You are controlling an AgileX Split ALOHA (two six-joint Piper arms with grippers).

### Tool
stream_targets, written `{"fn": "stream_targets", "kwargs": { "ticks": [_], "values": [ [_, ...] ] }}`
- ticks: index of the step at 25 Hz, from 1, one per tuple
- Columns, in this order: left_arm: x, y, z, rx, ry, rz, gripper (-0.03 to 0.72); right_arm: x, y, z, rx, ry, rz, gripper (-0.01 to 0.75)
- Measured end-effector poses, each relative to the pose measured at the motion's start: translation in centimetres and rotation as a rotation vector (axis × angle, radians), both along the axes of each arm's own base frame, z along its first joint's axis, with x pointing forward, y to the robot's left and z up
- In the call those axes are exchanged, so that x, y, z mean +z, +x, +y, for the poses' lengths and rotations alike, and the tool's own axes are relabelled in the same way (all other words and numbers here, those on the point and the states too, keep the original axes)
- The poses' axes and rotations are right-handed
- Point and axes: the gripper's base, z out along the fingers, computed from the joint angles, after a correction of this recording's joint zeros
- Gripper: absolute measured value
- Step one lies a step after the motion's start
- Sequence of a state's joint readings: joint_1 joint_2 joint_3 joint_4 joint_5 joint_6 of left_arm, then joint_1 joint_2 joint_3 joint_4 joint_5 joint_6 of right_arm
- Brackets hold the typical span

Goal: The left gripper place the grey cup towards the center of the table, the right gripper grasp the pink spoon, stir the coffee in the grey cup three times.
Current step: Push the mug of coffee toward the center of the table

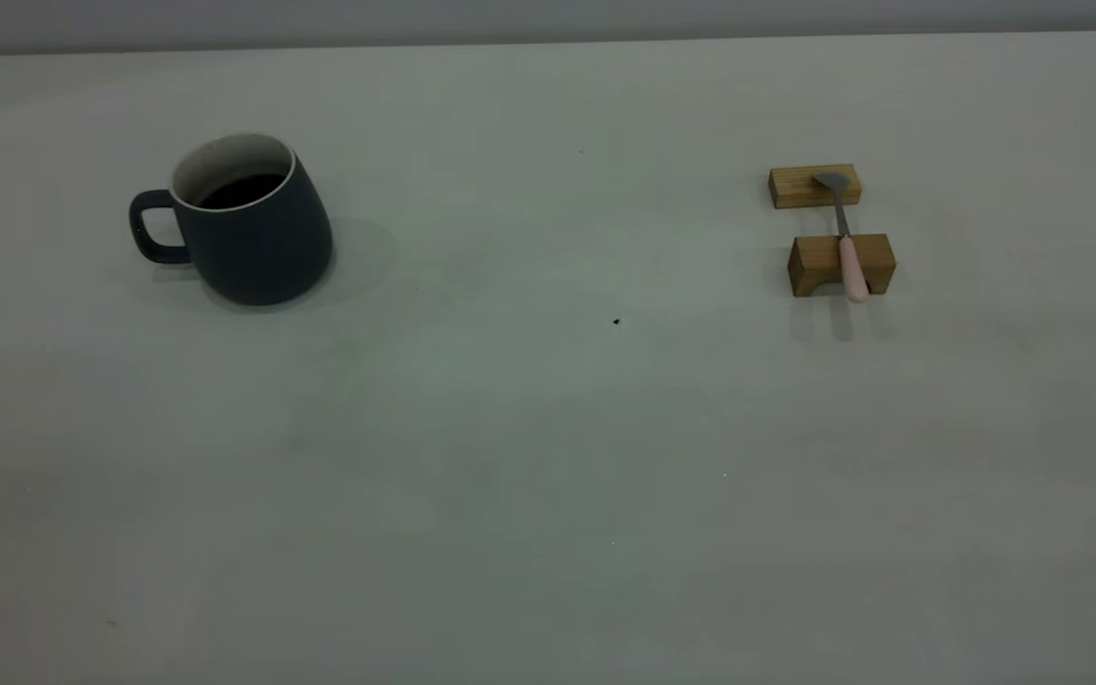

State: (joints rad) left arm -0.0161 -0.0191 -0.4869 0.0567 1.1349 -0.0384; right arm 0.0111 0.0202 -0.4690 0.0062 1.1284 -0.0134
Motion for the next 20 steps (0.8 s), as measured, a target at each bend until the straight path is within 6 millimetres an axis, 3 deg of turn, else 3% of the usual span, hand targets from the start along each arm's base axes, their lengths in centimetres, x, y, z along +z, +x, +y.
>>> {"fn": "stream_targets", "kwargs": {
  "ticks": [7,11,16,20],
  "values": [
    [0.0,0.0,0.0,0.000,0.000,0.002,0.297,0.0,0.0,0.0,0.000,0.000,0.000,0.237],
    [0.7,1.4,0.1,0.004,0.010,0.084,0.297,0.0,0.0,0.0,0.000,0.000,0.000,0.237],
    [3.3,6.7,0.4,0.001,0.077,0.190,0.301,0.0,0.0,0.0,0.000,0.000,0.000,0.237],
    [4.1,13.0,0.3,-0.097,0.174,0.300,0.393,0.0,0.0,0.0,0.000,0.000,0.000,0.237]
  ]
}}
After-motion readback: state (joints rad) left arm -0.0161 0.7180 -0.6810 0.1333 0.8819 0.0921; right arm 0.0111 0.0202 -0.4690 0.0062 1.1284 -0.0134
